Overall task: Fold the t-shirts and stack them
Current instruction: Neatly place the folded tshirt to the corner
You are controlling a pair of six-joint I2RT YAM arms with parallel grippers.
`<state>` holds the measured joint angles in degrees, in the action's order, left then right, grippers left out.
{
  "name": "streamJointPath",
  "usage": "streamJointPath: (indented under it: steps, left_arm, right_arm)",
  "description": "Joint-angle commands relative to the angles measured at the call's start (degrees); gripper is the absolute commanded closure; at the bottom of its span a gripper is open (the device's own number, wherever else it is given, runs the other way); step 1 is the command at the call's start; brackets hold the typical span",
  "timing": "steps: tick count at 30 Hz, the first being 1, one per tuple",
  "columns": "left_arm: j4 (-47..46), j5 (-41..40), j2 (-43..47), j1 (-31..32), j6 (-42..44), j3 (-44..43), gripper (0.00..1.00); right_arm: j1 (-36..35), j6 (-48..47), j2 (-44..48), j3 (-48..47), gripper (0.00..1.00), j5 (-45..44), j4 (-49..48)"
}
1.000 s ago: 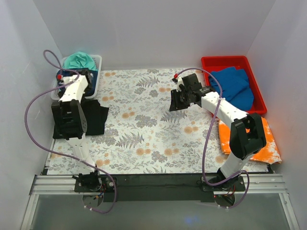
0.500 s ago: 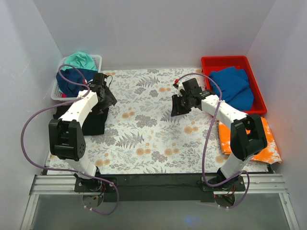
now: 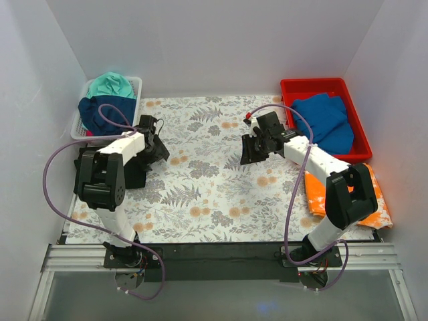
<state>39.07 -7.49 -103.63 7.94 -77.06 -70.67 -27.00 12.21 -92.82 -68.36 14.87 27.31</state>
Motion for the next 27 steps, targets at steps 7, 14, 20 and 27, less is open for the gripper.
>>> streamJointPath:
  steps: [7,14,20,27]
  left_arm:
    - [0.4,-4.6,2.4,0.0,-4.6,6.3,0.35]
    - [7.0,-13.3,4.0,0.0,-9.9,9.1,0.35]
    - [11.0,-19.4,6.6,-0.6,-13.6,10.9,0.36]
    - [11.2,-18.8,6.4,-1.6,-13.3,11.2,0.36]
  right_arm:
    - [0.3,0.1,1.6,0.2,0.62,-0.4,-0.5]
    - [0.4,-0.1,1.2,0.0,0.62,-0.3,-0.4]
    - [0.3,-0.2,0.9,0.1,0.62,-0.1,-0.4]
    - [0.3,-0.3,0.4,-0.2,0.62,0.2,-0.4]
